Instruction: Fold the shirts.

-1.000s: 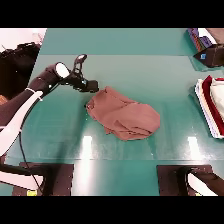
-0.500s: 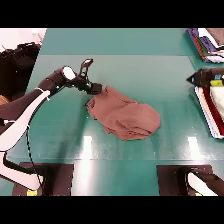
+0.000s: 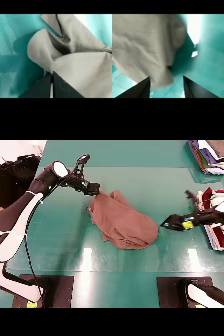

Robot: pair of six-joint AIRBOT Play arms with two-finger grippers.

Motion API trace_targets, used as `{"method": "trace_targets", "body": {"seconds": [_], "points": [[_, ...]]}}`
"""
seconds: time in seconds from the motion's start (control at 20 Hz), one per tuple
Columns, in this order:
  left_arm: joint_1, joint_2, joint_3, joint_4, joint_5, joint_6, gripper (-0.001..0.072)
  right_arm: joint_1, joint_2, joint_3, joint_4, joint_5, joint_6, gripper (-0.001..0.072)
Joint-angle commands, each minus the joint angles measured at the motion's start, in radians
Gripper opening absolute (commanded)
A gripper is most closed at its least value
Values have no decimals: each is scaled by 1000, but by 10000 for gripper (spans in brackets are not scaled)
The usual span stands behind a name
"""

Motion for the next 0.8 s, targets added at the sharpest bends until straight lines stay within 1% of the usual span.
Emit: {"method": "trace_targets", "body": {"seconds": [0.0, 0.05, 0.15, 0.2, 0.3, 0.4, 0.5, 0.75], "points": [[1, 0, 13, -2, -39, 0, 22, 98, -128, -10, 89, -84, -39, 436], [1, 0, 13, -2, -49, 0, 23, 116, -159, 16, 76, -98, -39, 329], [1, 0, 14, -2, -65, 0, 22, 135, -194, 72, 6, -106, -39, 60], [1, 1, 15, -2, -72, -1, 22, 136, -195, 100, -34, -105, -39, 22], [1, 36, 19, 9, -77, -2, 22, 126, -152, 162, -77, -97, -39, 21], [1, 119, 48, 36, -46, -9, 21, 96, -64, 255, -94, -98, -39, 21], [1, 240, 106, 63, -14, -8, 22, 55, 42, 375, -93, -97, -39, 21], [1, 550, 293, 68, 53, -8, 22, -23, 264, 665, -94, -104, -39, 21]]}}
